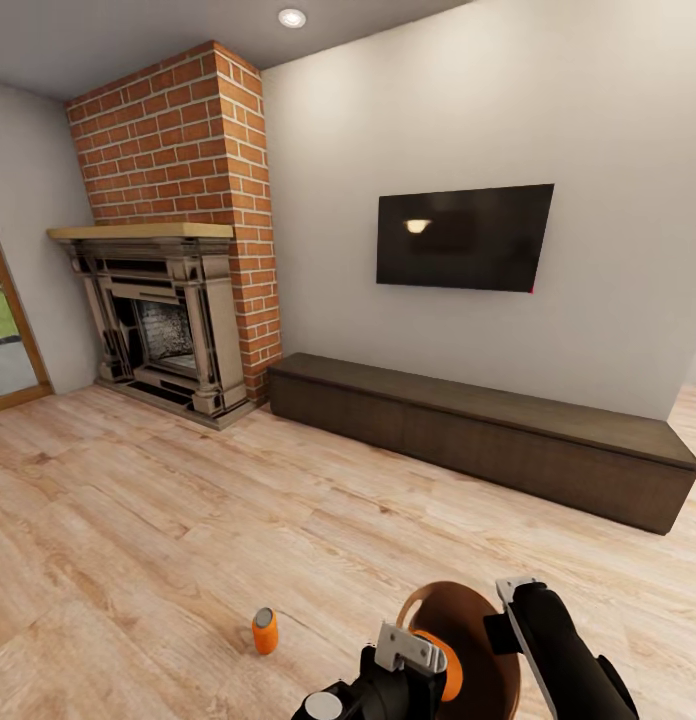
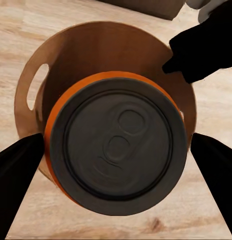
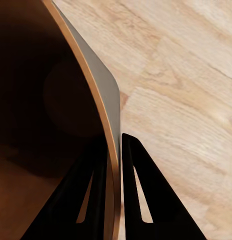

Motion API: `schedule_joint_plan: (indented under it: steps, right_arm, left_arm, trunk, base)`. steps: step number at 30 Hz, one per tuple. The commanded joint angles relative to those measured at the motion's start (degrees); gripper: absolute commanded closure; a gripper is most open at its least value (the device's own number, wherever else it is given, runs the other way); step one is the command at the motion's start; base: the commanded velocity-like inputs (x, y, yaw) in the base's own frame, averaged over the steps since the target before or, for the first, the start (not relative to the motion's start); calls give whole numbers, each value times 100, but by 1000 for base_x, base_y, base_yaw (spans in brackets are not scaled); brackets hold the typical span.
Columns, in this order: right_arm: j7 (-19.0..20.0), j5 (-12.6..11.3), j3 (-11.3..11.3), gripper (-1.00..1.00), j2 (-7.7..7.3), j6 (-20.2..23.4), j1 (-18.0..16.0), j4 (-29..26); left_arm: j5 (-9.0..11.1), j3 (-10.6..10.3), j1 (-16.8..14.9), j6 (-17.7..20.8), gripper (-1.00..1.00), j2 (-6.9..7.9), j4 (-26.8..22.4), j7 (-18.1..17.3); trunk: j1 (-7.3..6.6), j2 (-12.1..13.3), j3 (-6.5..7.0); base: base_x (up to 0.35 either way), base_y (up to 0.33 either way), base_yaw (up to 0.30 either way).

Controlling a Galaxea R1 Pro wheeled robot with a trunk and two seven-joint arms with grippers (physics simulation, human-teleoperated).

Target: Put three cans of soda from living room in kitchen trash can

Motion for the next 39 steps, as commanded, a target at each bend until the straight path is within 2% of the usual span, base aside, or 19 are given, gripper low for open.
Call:
schedule_joint_plan:
  steps: [1,7,14,21,22,27,32,39]
  right_arm:
    - [35,-35,0,100,1,0,-2,-3]
    - [39,-32,12,100,33,0,-2,-9]
    - [42,-30,14,100,51,0,-2,-24]
    - [42,-28,14,100,54,0,-2,-35]
    - [42,-28,14,100,54,0,-2,-36]
    - [42,-28,14,100,54,0,-2,-38]
    - [42,-33,14,100,54,0,-2,-38]
    - [42,-36,7,100,50,0,-2,-37]
  left_arm:
    - [-3,-1,-9,-11,100,-4,55,14]
    - [-3,-1,-75,-263,100,-32,448,20]
    - [-6,-1,-93,-438,100,-49,666,45]
    - [3,-1,-292,-522,100,-49,959,57]
    - [4,1,-307,-526,-100,-49,988,57]
    - [14,2,-363,-533,-100,-49,1037,58]
    - [198,0,-451,-582,-100,-49,1073,58]
    - [268,-1,-488,-704,-100,-49,1117,70]
  trunk:
    - [0,0,1]
    - [0,0,1]
    - [0,0,1]
    - [0,0,1]
    - [0,0,1]
    - [0,0,1]
    - [0,0,1]
    - [0,0,1]
  base:
    - [0,0,0]
    - [0,0,0]
    - [0,0,0]
    - [0,0,0]
    - [0,0,0]
    - [0,0,0]
    - [0,0,0]
    - [0,0,0]
